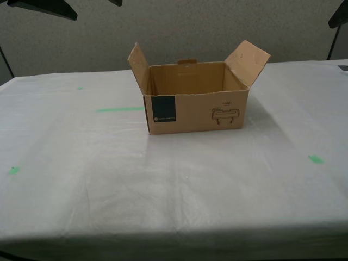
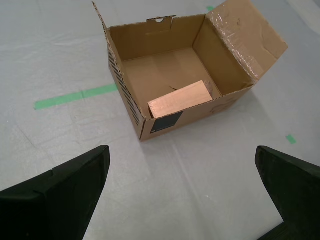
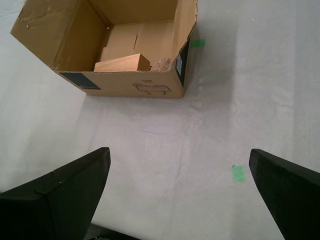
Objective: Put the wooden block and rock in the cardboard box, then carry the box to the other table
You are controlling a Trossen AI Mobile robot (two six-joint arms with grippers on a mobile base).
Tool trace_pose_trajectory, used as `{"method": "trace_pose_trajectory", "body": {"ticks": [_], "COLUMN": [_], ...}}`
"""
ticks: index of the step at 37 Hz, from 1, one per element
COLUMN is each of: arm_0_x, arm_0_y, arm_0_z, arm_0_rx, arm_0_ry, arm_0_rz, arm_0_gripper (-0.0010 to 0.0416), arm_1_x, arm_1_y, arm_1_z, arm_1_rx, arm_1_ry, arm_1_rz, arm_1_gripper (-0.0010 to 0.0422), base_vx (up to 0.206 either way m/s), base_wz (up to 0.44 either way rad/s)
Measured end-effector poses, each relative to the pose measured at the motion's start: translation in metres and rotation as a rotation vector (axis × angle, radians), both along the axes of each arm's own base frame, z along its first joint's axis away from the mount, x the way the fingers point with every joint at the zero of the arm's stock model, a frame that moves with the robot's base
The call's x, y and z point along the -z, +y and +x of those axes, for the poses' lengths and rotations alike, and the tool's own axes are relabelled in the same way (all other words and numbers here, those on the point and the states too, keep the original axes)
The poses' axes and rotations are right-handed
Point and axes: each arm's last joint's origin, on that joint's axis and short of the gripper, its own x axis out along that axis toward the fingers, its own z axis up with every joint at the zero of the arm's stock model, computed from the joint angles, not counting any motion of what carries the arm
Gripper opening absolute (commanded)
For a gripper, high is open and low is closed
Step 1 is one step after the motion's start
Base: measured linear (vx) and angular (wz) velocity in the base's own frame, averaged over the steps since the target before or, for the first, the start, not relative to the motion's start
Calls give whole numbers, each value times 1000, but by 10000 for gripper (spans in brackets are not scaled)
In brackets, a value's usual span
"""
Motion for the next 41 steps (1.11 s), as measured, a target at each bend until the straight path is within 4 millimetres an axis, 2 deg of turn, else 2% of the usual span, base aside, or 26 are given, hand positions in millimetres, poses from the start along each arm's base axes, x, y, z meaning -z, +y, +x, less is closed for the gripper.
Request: {"method": "trace_pose_trajectory", "body": {"ticks": [41], "arm_0_x": [0], "arm_0_y": [0], "arm_0_z": [0], "arm_0_rx": [0], "arm_0_ry": [0], "arm_0_rz": [0], "arm_0_gripper": [388], "arm_1_x": [0], "arm_1_y": [0], "arm_1_z": [0], "arm_1_rx": [0], "arm_1_ry": [1], "arm_1_rz": [1], "arm_1_gripper": [398], "base_vx": [0], "base_wz": [0]}}
